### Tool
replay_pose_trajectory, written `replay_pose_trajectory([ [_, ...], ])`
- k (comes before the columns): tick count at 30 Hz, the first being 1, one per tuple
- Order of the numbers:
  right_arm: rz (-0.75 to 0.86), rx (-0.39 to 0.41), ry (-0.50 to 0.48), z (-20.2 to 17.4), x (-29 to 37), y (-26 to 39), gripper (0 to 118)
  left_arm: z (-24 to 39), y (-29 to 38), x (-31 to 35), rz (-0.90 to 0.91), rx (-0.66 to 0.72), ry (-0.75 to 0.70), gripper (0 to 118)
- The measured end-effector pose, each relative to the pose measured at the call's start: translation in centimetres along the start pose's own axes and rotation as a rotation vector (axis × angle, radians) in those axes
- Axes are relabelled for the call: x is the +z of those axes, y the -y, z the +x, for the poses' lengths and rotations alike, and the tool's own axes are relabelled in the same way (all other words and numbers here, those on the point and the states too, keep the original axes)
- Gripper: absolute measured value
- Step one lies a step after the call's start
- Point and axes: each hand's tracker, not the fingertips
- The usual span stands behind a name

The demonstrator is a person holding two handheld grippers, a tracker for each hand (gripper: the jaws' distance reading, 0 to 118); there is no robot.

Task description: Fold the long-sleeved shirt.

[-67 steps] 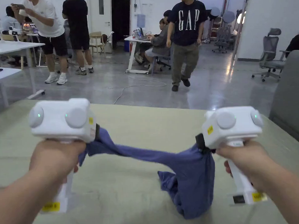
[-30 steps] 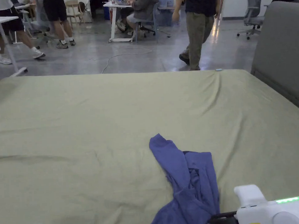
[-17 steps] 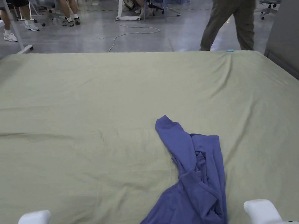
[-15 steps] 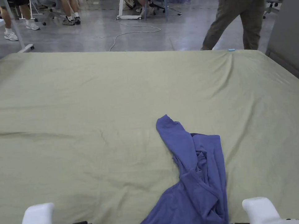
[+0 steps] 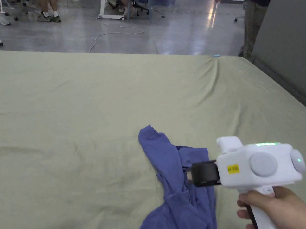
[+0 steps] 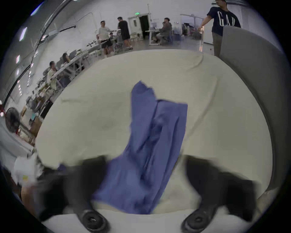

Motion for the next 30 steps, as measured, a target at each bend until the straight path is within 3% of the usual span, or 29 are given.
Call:
replay_pose_trajectory([
  [1, 0.088, -0.049, -0.035, 0.6, -2.2, -1.7, 116, -0.3, -0.1, 0.7, 0.022, 0.028, -0.001, 3],
  [2, 0.021, 0.011, 0.040, 1.6, -4.5, -3.3, 116, -0.2, 0.5, 1.5, 0.044, 0.033, -0.012, 3],
  [4, -0.105, 0.044, 0.201, 3.6, -10.0, -6.1, 116, -0.7, 0.5, 2.8, 0.064, 0.048, -0.022, 3],
  [6, -0.215, -0.038, 0.297, 5.7, -14.3, -7.0, 115, -0.6, 0.7, 3.9, 0.070, 0.057, -0.020, 3],
  [7, -0.222, -0.085, 0.261, 6.5, -15.6, -7.1, 109, -0.6, 0.7, 4.3, 0.074, 0.060, -0.021, 3],
  [8, -0.239, -0.117, 0.220, 6.8, -16.3, -7.1, 94, -0.5, 0.7, 4.6, 0.079, 0.061, -0.020, 3],
  [9, -0.286, -0.137, 0.190, 7.2, -17.3, -6.6, 60, -0.4, 0.6, 4.8, 0.081, 0.059, -0.018, 3],
  [10, -0.330, -0.152, 0.174, 7.3, -18.1, -6.0, 35, -0.3, 0.7, 4.9, 0.082, 0.058, -0.018, 3],
  [12, -0.254, -0.097, 0.216, 6.4, -16.6, -6.4, 29, -0.2, 0.6, 4.8, 0.088, 0.071, -0.017, 3],
  [13, -0.260, -0.053, 0.199, 6.2, -16.3, -6.2, 5, 0.0, 0.6, 4.8, 0.094, 0.080, -0.016, 3],
  [14, -0.264, -0.035, 0.164, 6.2, -15.9, -5.9, 0, 0.1, 0.6, 4.8, 0.100, 0.092, -0.014, 3],
  [15, -0.242, -0.015, 0.221, 5.7, -14.5, -5.8, 0, 0.3, 0.6, 4.9, 0.114, 0.116, -0.010, 3],
  [16, -0.195, 0.017, 0.210, 3.4, -12.4, -7.9, 0, 0.4, 0.6, 5.2, 0.136, 0.141, 0.000, 3],
  [20, -0.033, -0.008, 0.104, 3.7, -4.4, -7.0, 0, 0.0, 0.3, 7.4, 0.244, 0.235, 0.079, 3],
  [24, 0.148, 0.053, 0.006, 3.3, 7.1, -5.4, 0, 0.3, -0.9, 11.0, 0.397, 0.270, 0.076, 3],
  [26, 0.226, 0.084, 0.009, 3.2, 12.7, -5.0, 0, 1.6, -2.6, 13.1, 0.483, 0.269, 0.017, 3],
  [30, 0.392, 0.080, 0.025, 1.5, 22.7, -5.9, 0, 2.8, -7.5, 18.6, 0.702, 0.272, 0.046, 3],
])
